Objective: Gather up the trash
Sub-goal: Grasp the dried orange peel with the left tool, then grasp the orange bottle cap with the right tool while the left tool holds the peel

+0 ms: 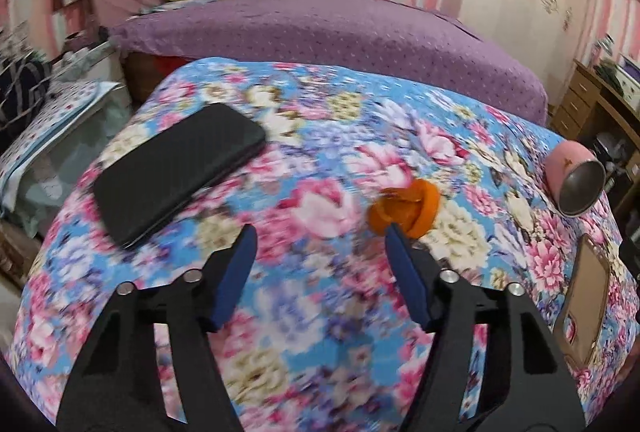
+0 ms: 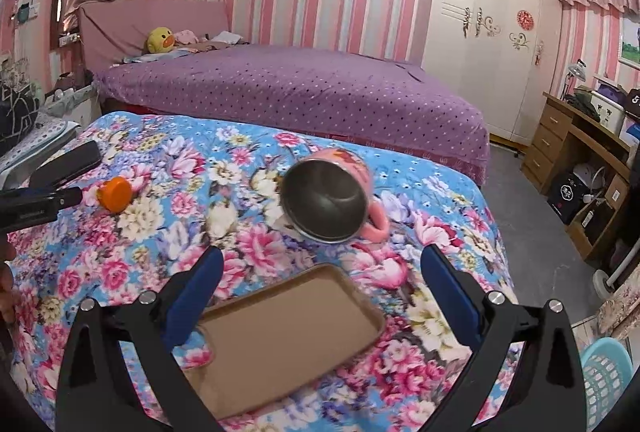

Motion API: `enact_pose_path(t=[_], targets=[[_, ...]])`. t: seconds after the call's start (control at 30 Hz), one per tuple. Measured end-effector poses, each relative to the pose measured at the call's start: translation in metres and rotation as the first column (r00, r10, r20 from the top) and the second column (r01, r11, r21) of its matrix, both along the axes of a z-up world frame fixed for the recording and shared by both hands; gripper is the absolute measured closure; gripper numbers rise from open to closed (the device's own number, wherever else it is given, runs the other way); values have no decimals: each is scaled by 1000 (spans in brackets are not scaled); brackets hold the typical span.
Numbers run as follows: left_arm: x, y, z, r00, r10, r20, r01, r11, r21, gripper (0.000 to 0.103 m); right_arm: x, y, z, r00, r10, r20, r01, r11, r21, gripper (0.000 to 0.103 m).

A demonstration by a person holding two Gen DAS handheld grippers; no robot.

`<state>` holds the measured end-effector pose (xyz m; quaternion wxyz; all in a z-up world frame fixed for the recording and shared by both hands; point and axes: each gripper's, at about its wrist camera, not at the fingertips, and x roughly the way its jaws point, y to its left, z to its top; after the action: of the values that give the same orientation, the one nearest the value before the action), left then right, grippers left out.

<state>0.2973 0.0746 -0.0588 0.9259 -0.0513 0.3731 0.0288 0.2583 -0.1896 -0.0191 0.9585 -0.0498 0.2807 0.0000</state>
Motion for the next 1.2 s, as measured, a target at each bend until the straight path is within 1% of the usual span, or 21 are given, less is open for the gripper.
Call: enact_pose_path(t=[0.07,0.13,0.3,0.37,0.43,0.47,0.53,0.63,0.67,0.77,0.87,1.0,1.1,1.2], targets=[[8,-8,-3,1000,-25,-8,25,1000,2,42,4,-6,0,1000,-8,-2,8,1000,18,6],[15,-14,-6,999,-49,-21,49,999,1,46,7,-11,1,1000,-17,0,17,999,31,6],[28,-27,-11,994,-96,-48,95,995,-13,49,13,-14,2,1000,-26,5,26,999,32,6],[32,-31,-14,989,-129,-68,127,992,-21,56,14,-14,1,1000,-27,4,27,999,33,6],[34,-38,-17,983,-164,-83,163,986,-21,74,16,-14,1,1000,-29,4,29,999,37,6],[34,-39,-17,983,-168,-80,167,986,-17,76,16,-14,1,1000,-29,4,28,999,40,6],[32,-37,-15,982,-173,-69,171,985,-31,84,17,-13,2,1000,-27,5,27,999,44,6],[27,-26,-10,984,-171,-57,165,981,-97,87,19,-7,1,1000,-17,4,17,999,42,6],[24,-23,-7,984,-169,-50,164,982,-99,87,19,-4,1,1000,-12,3,12,999,41,6],[13,-14,3,986,-168,-20,166,982,-85,87,20,9,0,1000,13,-2,-13,999,42,6],[4,2,12,992,-129,8,130,990,-48,87,22,30,-2,999,52,-12,-52,998,27,6],[-3,32,16,998,-62,16,63,997,-37,87,29,65,-3,993,116,-24,-116,993,29,6],[-7,54,18,1000,-17,22,17,1000,-10,87,40,98,-3,985,168,-34,-167,985,28,6],[-12,74,18,1000,16,17,-16,1000,-7,87,54,129,-8,975,212,-63,-211,977,31,6]])
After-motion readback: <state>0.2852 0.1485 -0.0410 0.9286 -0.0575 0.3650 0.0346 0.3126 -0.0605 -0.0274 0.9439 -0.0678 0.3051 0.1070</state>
